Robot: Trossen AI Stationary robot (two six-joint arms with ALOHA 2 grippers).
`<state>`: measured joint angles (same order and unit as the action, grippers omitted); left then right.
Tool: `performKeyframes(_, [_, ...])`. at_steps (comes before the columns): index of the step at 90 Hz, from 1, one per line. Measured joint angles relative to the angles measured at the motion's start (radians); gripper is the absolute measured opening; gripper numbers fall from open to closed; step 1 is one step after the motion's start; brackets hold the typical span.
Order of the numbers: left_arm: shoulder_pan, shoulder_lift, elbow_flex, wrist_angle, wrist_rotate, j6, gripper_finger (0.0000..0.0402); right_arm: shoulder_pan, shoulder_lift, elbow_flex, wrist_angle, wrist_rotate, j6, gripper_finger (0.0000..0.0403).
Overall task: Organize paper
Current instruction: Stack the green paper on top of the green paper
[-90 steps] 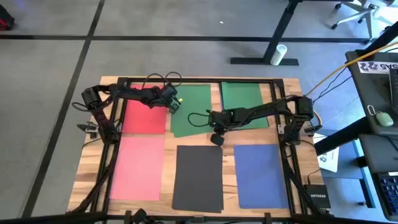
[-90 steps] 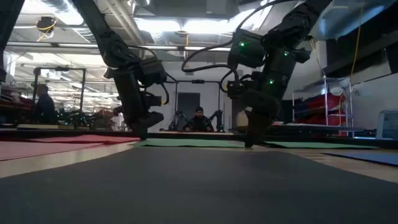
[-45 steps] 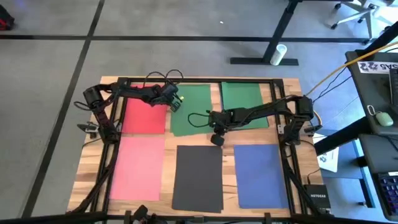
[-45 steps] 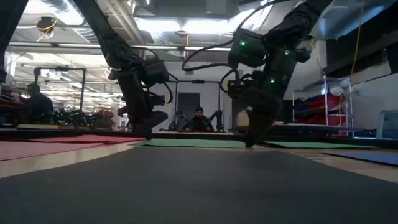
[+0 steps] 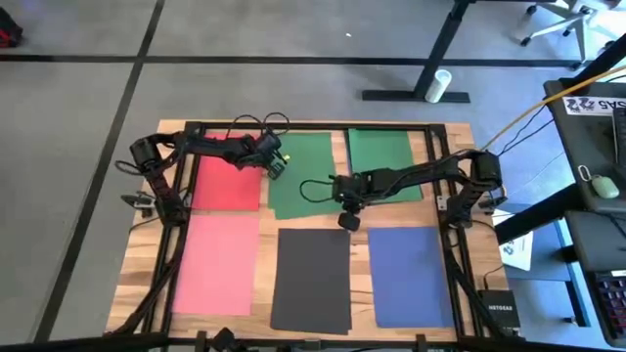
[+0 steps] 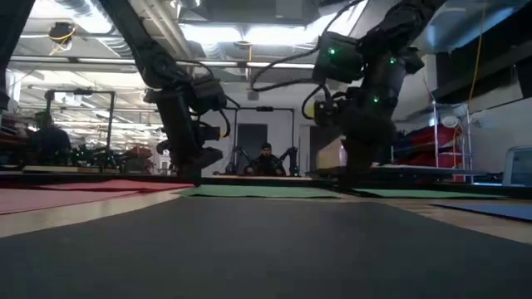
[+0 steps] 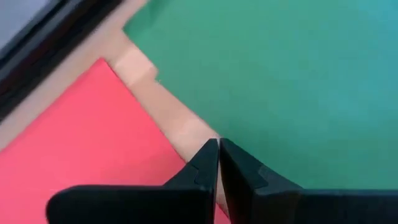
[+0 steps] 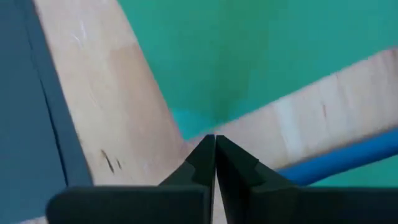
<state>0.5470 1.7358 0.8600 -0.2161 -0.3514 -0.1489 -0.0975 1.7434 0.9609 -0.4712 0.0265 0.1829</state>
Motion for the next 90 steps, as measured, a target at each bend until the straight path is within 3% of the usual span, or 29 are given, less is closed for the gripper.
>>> performKeyframes(30, [-0.017,-0.020,-0.001,-0.096,0.000,-0.027,0.0000,0.000,0.044,0.006,0.007,-0.030,-0.013,0.0000])
performKeyframes(90, [-0.018,-0.021,-0.002,-0.088,0.015,-0.053,0.0000,-0.002,0.072,0.003,0.116,-0.066,-0.021,0.0000])
